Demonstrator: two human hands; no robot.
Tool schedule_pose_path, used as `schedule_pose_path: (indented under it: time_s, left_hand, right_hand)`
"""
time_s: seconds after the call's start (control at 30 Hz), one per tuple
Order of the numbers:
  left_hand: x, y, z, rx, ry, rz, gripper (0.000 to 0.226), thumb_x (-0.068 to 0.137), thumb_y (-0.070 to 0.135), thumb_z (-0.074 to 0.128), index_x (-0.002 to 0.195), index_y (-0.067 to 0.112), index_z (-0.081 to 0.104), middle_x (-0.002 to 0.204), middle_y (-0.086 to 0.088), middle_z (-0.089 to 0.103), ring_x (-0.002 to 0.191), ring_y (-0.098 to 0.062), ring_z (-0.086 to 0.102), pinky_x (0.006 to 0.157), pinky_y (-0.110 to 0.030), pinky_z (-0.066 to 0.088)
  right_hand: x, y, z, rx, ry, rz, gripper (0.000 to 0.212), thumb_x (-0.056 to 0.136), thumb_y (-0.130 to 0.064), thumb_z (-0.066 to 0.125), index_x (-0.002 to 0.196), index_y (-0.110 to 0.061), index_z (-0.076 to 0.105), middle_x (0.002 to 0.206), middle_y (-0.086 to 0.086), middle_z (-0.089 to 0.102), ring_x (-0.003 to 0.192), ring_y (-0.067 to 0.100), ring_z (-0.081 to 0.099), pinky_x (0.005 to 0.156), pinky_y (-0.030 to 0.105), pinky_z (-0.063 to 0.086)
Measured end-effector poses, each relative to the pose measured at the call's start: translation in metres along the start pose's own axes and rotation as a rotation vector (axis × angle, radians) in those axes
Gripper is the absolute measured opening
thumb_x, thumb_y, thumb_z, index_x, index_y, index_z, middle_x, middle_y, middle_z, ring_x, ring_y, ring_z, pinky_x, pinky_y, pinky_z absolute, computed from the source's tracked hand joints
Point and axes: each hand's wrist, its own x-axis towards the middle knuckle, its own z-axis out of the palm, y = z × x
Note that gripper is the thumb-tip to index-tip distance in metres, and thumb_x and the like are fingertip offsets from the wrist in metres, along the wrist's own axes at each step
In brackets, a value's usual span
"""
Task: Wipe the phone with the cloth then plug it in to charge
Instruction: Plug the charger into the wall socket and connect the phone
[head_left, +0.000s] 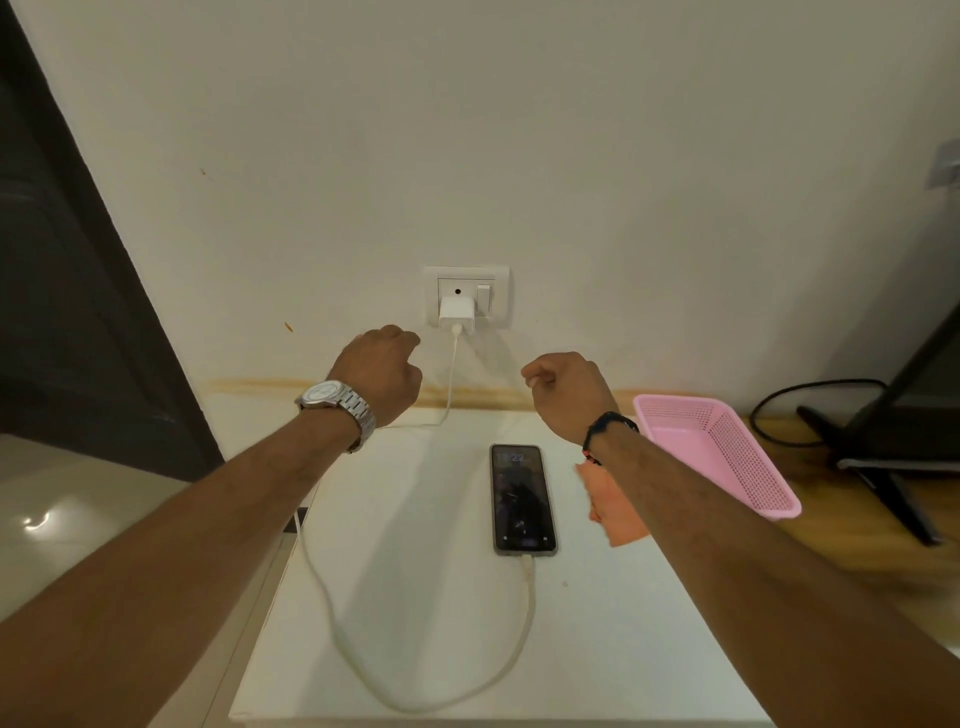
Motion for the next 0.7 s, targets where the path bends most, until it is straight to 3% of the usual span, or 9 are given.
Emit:
schedule_pose_path:
  time_s: [0.17, 0.27, 0.43, 0.53, 0.6, 0.67, 0.7]
  left_hand:
    - [-0.018, 0.011, 0.003, -0.094, 0.052, -0.107, 0.020, 0.093, 0.023, 0.059, 0.106, 0.014, 0.070, 0.100, -0.005, 0.072, 0.092, -0.029, 0.066, 0.079, -0.040, 0.055]
    - [-0.033, 0.018, 0.007, -0.127, -0.001, -0.170, 0.014, 0.089, 0.027, 0.058, 0.086, 0.019, 0.069, 0.081, 0.000, 0.072, 0.075, -0.027, 0.068, 0.069, -0.039, 0.060]
    - [-0.059, 0.022, 0.026, -0.175, -0.074, -0.206, 0.013, 0.086, 0.028, 0.057, 0.077, 0.025, 0.066, 0.076, 0.006, 0.071, 0.072, -0.025, 0.067, 0.067, -0.035, 0.059]
    - [-0.066, 0.018, 0.034, -0.192, -0.092, -0.240, 0.009, 0.085, 0.028, 0.060, 0.079, 0.027, 0.066, 0.079, 0.009, 0.070, 0.076, -0.023, 0.066, 0.068, -0.033, 0.058]
    - [-0.068, 0.014, 0.038, -0.206, -0.085, -0.274, 0.007, 0.086, 0.028, 0.062, 0.081, 0.028, 0.067, 0.083, 0.009, 0.071, 0.080, -0.022, 0.065, 0.070, -0.032, 0.056]
    - [-0.068, 0.007, 0.041, -0.208, -0.073, -0.314, 0.007, 0.087, 0.028, 0.064, 0.082, 0.029, 0.067, 0.086, 0.008, 0.072, 0.083, -0.024, 0.066, 0.070, -0.031, 0.053]
    - [-0.067, 0.004, 0.042, -0.206, -0.071, -0.334, 0.007, 0.088, 0.029, 0.065, 0.082, 0.030, 0.067, 0.087, 0.007, 0.073, 0.083, -0.025, 0.067, 0.071, -0.030, 0.053]
  right_hand:
    - [-0.023, 0.010, -0.004, 0.070, 0.032, 0.066, 0.019, 0.091, -0.012, 0.062, 0.089, -0.021, 0.079, 0.088, -0.008, 0.076, 0.083, 0.008, 0.070, 0.081, 0.024, 0.057]
    - [-0.045, 0.017, -0.004, 0.121, 0.027, 0.100, 0.011, 0.090, -0.018, 0.069, 0.084, -0.021, 0.078, 0.080, -0.012, 0.074, 0.078, 0.003, 0.069, 0.071, 0.016, 0.051]
    - [-0.084, 0.030, -0.001, 0.176, 0.051, 0.165, 0.008, 0.089, -0.023, 0.072, 0.083, -0.022, 0.077, 0.079, -0.013, 0.074, 0.077, 0.001, 0.069, 0.068, 0.014, 0.048]
    - [-0.104, 0.033, 0.000, 0.192, 0.057, 0.189, 0.008, 0.089, -0.023, 0.073, 0.084, -0.021, 0.078, 0.079, -0.012, 0.076, 0.076, 0.001, 0.069, 0.073, 0.021, 0.055]
    - [-0.117, 0.035, 0.001, 0.174, 0.050, 0.189, 0.009, 0.089, -0.023, 0.072, 0.083, -0.019, 0.077, 0.078, -0.012, 0.075, 0.078, 0.001, 0.070, 0.086, 0.028, 0.059]
    - [-0.128, 0.035, 0.002, 0.141, 0.042, 0.165, 0.012, 0.090, -0.021, 0.072, 0.079, -0.017, 0.076, 0.076, -0.008, 0.075, 0.090, 0.006, 0.070, 0.105, 0.031, 0.051]
    - [-0.134, 0.035, 0.003, 0.131, 0.034, 0.155, 0.013, 0.090, -0.021, 0.072, 0.078, -0.018, 0.076, 0.077, -0.007, 0.075, 0.099, 0.007, 0.068, 0.107, 0.026, 0.047]
